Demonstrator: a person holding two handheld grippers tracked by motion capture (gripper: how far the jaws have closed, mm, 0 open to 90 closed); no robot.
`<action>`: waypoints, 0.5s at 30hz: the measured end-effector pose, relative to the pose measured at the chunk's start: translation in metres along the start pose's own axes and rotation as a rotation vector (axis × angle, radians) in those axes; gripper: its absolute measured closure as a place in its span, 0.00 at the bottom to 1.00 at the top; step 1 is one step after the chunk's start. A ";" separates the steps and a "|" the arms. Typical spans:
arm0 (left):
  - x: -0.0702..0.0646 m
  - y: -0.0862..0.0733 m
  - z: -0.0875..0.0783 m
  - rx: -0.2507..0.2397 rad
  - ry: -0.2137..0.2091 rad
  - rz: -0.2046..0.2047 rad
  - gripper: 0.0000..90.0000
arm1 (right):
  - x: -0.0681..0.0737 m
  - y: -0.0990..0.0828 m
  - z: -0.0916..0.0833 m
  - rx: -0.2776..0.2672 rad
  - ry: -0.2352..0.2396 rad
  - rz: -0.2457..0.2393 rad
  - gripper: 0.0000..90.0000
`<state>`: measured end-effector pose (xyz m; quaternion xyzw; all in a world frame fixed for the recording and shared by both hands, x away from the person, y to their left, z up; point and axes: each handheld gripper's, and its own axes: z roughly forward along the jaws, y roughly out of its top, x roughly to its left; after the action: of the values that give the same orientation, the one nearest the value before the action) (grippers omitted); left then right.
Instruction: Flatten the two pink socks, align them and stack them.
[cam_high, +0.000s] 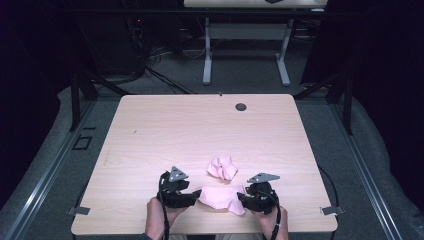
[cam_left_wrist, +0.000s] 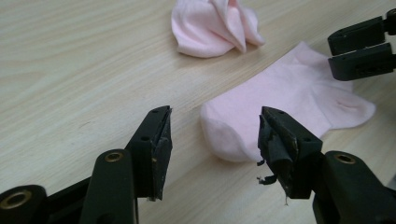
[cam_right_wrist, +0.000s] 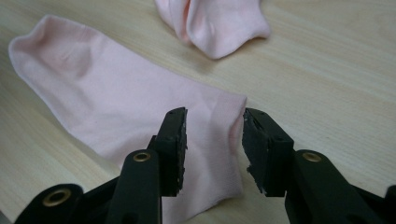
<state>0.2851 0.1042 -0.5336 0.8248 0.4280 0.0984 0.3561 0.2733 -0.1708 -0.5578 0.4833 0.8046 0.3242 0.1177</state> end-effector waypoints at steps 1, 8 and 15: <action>0.000 0.001 0.004 0.011 -0.001 -0.004 0.50 | 0.000 0.000 0.000 0.000 0.000 0.000 0.66; 0.000 -0.009 0.021 0.070 0.022 0.002 0.71 | 0.000 -0.005 0.007 0.027 -0.011 -0.016 0.81; 0.006 -0.020 0.021 0.070 0.013 -0.017 0.91 | -0.002 -0.007 0.008 0.022 0.012 -0.019 0.95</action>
<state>0.2858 0.1060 -0.5628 0.8325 0.4403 0.0857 0.3252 0.2731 -0.1716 -0.5684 0.4749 0.8135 0.3171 0.1105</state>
